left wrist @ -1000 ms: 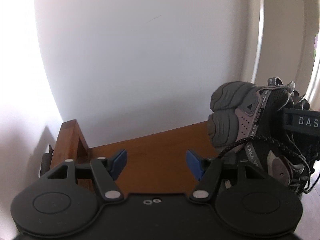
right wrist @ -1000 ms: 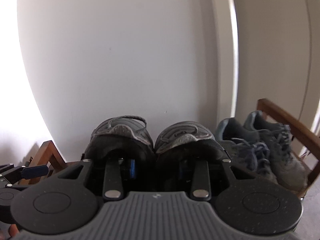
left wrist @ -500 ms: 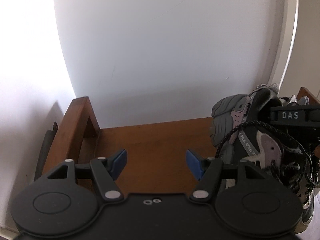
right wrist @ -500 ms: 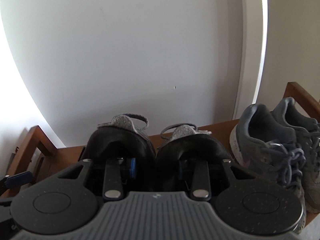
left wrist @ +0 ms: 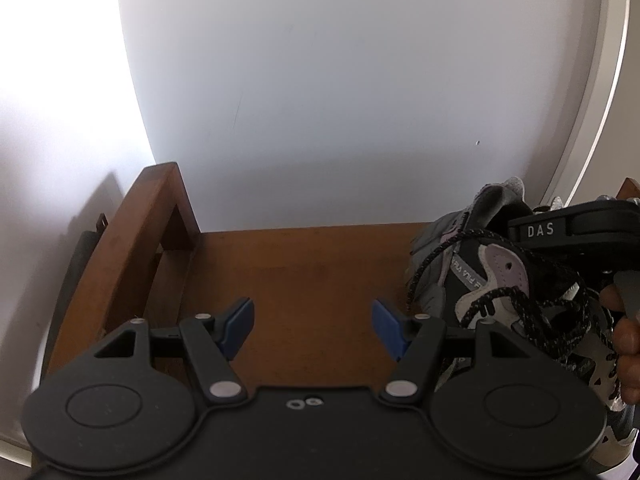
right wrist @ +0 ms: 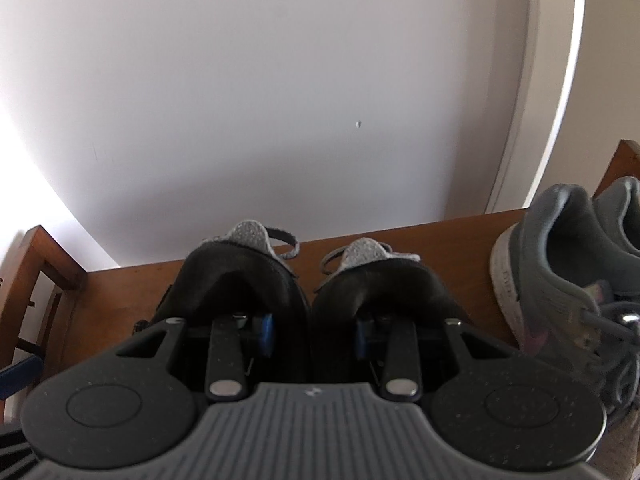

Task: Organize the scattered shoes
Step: 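Lower the black-and-white sneakers onto the bench beside the grey-blue sneakers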

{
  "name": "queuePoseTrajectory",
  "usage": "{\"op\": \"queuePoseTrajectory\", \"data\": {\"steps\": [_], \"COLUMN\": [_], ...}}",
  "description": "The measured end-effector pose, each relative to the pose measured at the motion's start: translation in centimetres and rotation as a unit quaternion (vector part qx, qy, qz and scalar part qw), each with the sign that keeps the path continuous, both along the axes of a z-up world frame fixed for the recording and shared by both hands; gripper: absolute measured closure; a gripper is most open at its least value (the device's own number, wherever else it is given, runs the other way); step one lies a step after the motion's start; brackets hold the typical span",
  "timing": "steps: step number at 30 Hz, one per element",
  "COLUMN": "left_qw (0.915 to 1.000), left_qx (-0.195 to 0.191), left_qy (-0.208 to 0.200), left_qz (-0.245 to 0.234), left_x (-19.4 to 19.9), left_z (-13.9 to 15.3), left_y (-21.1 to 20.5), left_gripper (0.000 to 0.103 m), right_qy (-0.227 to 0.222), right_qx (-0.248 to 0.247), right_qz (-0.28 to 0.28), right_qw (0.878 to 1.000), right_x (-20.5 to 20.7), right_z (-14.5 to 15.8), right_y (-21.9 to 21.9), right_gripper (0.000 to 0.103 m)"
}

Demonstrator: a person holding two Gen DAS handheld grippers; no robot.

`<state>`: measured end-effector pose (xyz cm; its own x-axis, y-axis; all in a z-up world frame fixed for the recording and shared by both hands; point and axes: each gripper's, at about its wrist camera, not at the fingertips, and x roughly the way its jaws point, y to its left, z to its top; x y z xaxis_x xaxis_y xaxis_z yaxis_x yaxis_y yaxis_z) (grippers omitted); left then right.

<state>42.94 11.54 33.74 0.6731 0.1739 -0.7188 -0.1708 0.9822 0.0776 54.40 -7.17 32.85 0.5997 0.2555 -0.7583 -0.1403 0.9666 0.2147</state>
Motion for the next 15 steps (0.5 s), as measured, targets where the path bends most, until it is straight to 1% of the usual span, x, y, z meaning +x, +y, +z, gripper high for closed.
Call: {"op": "queuePoseTrajectory", "data": {"steps": [5,8,15], "left_qw": [1.0,0.9999,0.9999], "left_qx": [0.0,0.0,0.002], "left_qy": [0.004,0.007,0.011], "left_qz": [0.007,0.009,0.011], "left_x": [0.5,0.7,1.5], "left_z": [-0.3,-0.3,0.2], "left_y": [0.0,0.0,-0.3], "left_gripper": [0.038,0.038,0.038], "right_qy": [0.001,0.0,-0.002], "right_qx": [-0.001,0.001,-0.003], "right_qz": [0.011,0.014,0.018], "right_qw": [1.0,1.0,1.0], "right_x": [0.9,0.5,1.2], "right_z": [-0.3,0.3,0.3], "right_y": [-0.1,-0.2,-0.2], "right_gripper": [0.064,0.064,0.063]}}
